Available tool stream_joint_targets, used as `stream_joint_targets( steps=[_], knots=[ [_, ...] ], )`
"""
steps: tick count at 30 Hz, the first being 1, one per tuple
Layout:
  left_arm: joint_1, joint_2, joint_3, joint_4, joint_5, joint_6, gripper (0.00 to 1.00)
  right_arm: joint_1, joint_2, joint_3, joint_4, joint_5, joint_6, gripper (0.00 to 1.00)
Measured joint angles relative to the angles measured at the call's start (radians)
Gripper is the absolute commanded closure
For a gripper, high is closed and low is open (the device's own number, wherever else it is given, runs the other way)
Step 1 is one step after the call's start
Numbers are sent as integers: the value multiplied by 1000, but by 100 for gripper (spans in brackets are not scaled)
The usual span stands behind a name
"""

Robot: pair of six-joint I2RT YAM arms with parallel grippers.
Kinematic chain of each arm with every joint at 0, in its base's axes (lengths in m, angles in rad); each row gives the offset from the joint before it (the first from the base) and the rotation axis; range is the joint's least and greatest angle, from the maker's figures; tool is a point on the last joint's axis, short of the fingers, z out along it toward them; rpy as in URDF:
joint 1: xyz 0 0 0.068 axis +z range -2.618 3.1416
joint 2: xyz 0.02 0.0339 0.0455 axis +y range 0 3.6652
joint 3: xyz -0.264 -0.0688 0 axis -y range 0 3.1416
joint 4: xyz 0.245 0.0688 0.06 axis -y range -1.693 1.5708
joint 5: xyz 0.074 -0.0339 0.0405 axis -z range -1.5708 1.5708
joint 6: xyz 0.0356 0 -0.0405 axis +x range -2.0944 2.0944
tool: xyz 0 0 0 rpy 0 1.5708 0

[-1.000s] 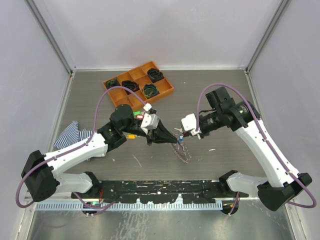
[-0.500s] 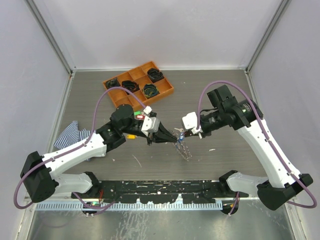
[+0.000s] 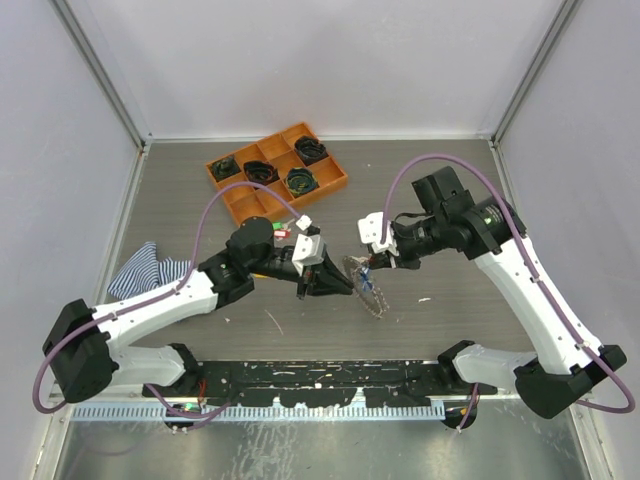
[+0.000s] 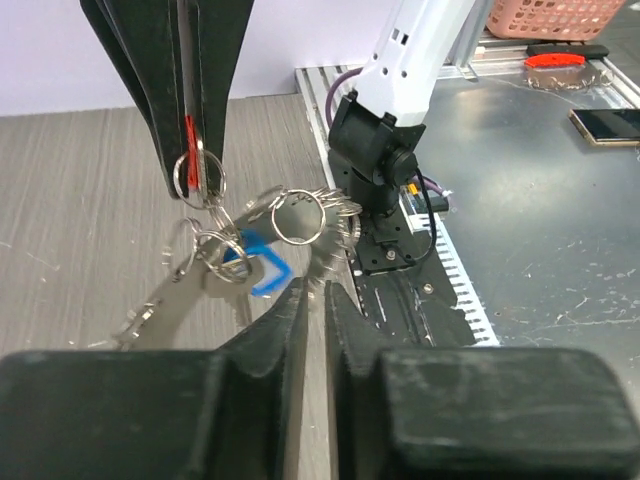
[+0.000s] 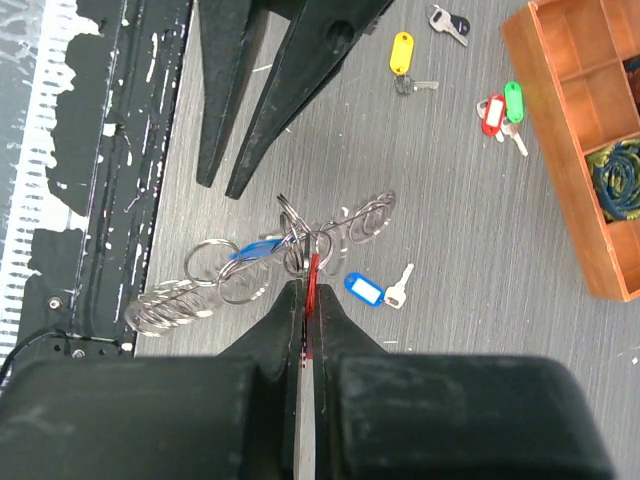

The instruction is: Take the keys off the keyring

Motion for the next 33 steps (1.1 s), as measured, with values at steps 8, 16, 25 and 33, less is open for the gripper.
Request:
stream_joint_targets(
  steps=[8, 16, 25, 33],
  knots=[
    [0, -29, -49, 11, -87, -68, 67, 7, 3, -8, 41, 65, 101, 99],
    [-34, -227, -73, -17, -254, -100, 68, 7, 3, -27, 69, 93, 156, 99],
    [-112, -150, -79, -26, -341, -107, 65, 7, 5, -28, 82, 98, 173, 99],
    [-111, -60, -63, -40, -451, -92, 71, 7, 5, -40, 90, 101, 181, 99]
  ],
)
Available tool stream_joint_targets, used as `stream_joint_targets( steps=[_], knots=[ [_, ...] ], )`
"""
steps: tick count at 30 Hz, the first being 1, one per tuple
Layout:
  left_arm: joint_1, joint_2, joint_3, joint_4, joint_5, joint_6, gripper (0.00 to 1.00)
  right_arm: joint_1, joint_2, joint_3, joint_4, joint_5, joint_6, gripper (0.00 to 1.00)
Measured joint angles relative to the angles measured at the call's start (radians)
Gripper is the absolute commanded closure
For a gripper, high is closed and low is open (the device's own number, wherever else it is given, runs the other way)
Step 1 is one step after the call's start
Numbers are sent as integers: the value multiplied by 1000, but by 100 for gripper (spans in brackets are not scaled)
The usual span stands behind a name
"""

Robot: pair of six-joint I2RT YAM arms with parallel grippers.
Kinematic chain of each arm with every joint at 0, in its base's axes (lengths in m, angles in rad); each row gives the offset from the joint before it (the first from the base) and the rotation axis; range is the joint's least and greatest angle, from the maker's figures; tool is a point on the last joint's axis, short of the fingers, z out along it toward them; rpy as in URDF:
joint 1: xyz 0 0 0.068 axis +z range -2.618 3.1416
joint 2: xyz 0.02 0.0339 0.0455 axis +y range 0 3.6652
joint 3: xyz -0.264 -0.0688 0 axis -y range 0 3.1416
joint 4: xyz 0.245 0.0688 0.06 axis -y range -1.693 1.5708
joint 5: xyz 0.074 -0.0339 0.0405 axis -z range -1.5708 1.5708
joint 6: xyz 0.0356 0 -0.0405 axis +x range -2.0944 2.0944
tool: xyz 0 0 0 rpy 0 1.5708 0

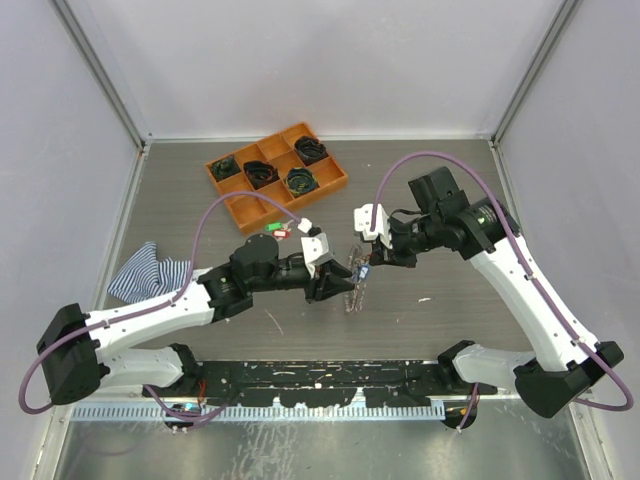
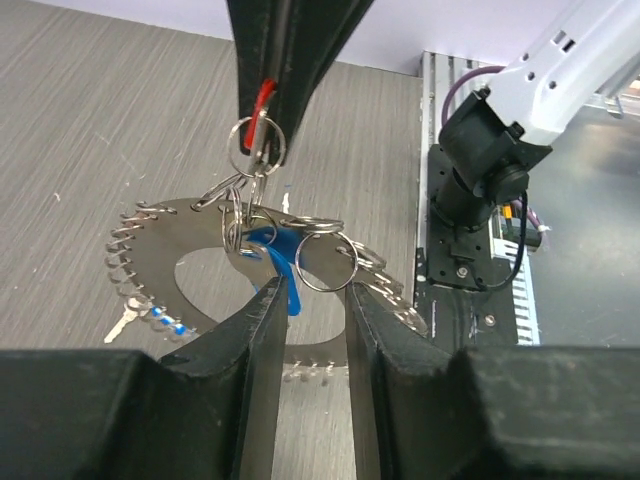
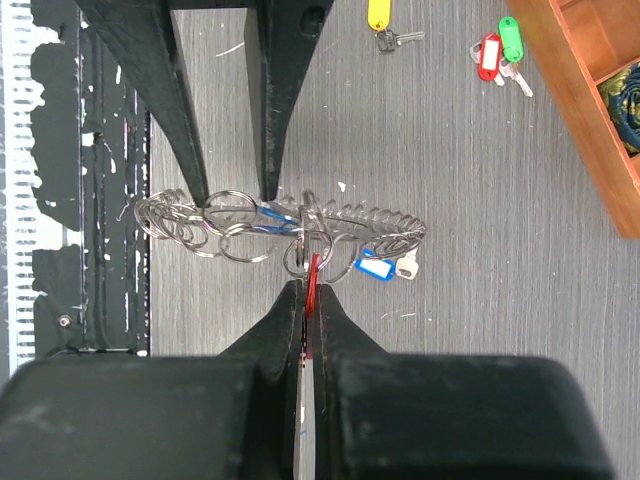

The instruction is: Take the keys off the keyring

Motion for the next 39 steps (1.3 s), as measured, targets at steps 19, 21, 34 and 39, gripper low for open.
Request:
stream_joint_targets(
  steps=[19, 21, 34, 39],
  knots=[
    [35, -12, 14, 19, -20, -15, 80, 0, 0, -6, 4, 1, 3, 99],
    [39, -18, 16, 24, -1, -31, 82, 0, 0, -6, 4, 1, 4, 99],
    [40, -14, 92, -5, 228, -165, 72, -1, 0, -7, 6, 0, 6, 99],
    [40, 6, 92, -45, 179, -150, 69, -1, 0, -7, 7, 0, 6, 99]
  ],
)
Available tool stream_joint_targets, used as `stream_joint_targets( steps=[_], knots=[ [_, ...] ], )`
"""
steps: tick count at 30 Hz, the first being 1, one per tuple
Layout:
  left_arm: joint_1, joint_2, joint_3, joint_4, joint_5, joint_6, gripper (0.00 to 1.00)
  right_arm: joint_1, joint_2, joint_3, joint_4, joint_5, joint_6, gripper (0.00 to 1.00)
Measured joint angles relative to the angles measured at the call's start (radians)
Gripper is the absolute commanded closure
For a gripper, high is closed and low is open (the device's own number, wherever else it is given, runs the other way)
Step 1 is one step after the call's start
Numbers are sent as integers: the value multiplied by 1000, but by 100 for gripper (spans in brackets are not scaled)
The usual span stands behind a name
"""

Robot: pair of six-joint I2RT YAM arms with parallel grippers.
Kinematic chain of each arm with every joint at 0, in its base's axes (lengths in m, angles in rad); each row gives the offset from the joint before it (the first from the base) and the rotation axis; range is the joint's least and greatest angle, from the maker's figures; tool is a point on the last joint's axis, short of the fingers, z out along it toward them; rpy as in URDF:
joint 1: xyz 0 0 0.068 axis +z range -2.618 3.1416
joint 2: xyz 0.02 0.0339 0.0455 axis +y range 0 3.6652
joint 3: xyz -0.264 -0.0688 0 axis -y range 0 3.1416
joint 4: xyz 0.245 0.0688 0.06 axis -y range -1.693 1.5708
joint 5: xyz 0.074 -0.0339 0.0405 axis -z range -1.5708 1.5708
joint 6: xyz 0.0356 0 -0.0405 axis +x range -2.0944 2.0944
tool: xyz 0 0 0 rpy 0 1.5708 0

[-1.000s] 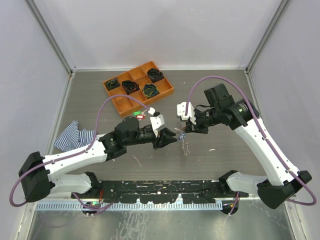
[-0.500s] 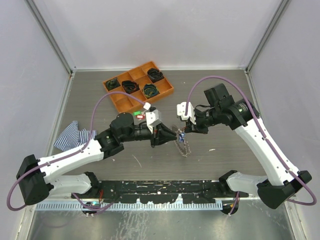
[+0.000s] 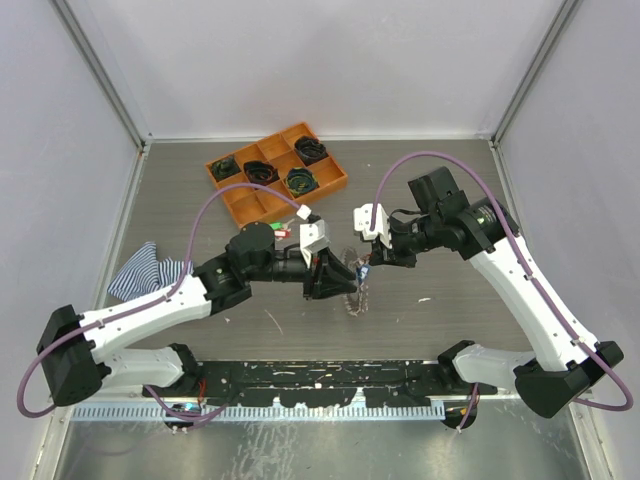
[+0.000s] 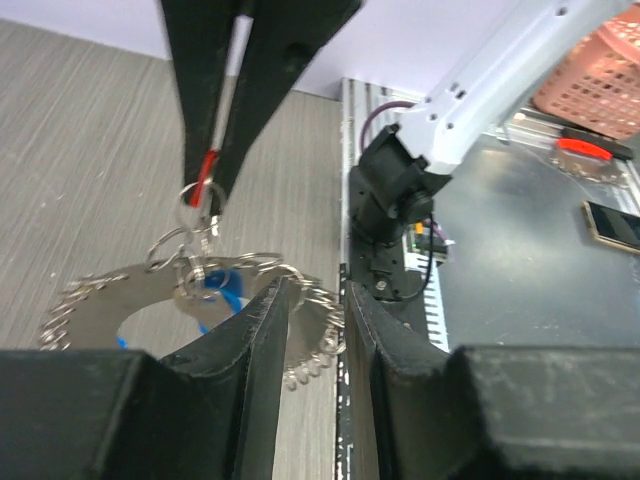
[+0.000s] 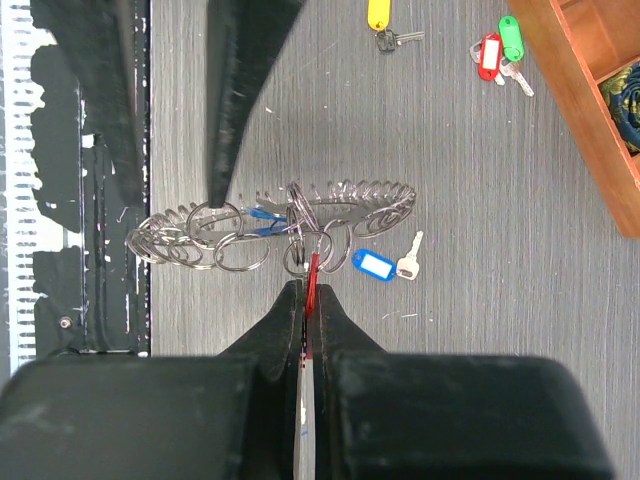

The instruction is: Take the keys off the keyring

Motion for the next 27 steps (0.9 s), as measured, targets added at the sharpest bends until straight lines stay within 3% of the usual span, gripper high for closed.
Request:
stream_joint_targets(
  steps=[10, 27],
  knots=[
    [0, 29, 0, -21, -144, 27, 69, 0, 0, -1, 0, 0, 0, 99],
    [0, 66, 38, -18, -191, 40, 62, 0, 0, -1, 0, -1, 0, 99]
  ],
)
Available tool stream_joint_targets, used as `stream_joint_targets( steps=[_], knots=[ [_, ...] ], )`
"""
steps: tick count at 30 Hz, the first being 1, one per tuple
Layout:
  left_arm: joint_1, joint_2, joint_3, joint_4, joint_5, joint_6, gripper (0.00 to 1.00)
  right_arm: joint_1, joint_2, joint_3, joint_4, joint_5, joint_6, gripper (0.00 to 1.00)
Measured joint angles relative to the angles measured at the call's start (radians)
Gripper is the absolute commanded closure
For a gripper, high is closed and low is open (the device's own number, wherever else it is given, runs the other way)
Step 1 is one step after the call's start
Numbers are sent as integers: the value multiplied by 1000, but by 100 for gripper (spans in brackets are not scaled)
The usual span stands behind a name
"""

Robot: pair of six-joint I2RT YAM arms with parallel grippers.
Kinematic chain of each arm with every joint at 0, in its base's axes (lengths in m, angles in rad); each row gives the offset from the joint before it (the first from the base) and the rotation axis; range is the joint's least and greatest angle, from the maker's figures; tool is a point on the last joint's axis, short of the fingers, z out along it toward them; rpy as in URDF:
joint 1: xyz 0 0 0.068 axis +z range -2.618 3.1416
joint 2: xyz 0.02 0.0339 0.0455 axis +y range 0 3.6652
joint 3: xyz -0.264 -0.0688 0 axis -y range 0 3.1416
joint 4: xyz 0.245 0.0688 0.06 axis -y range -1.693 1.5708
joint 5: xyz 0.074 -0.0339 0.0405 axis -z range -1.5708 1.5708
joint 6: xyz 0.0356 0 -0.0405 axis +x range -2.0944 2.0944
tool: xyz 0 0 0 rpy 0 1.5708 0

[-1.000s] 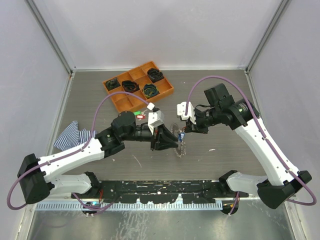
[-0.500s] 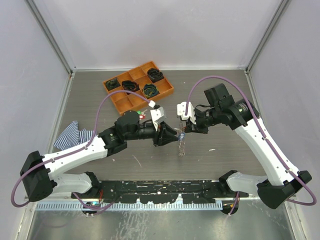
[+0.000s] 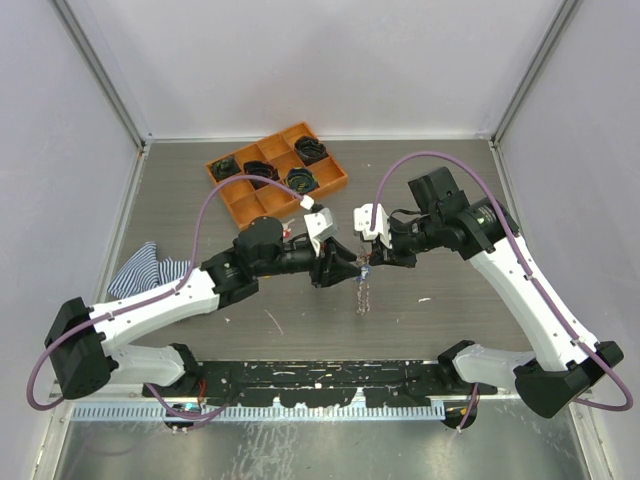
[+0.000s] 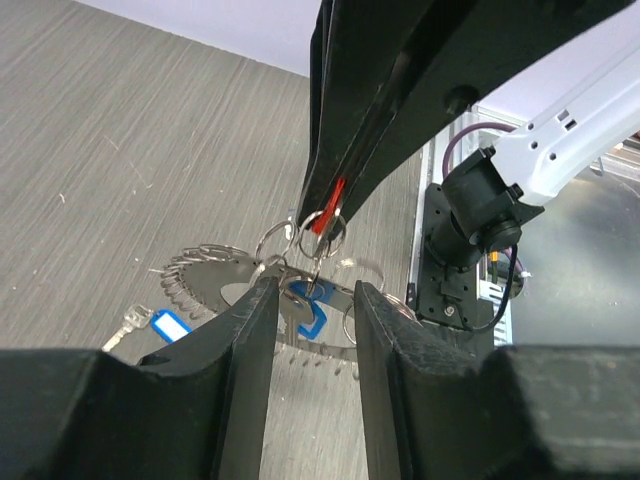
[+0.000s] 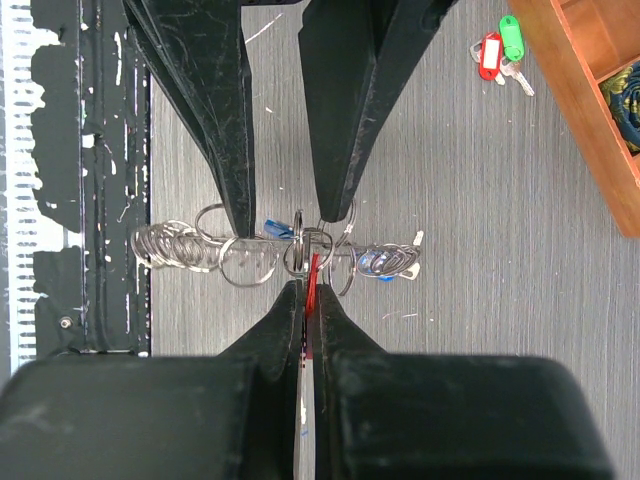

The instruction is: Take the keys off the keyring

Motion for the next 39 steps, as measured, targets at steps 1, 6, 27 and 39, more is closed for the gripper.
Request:
stream_joint_targets(
  steps=[1, 6, 27, 39],
  knots=[
    [0, 3, 6, 0, 0, 0, 62, 0, 0, 0, 0, 0, 0, 99],
    [0, 6, 19, 5, 0, 1, 65, 0, 0, 0, 0, 0, 0, 99],
    [0, 37, 84, -78, 22, 46, 100, -1, 0, 0, 0, -8, 0, 99],
    [26, 36, 91, -91, 106, 114, 100, -2, 0, 0, -2, 28, -3, 99]
  ],
)
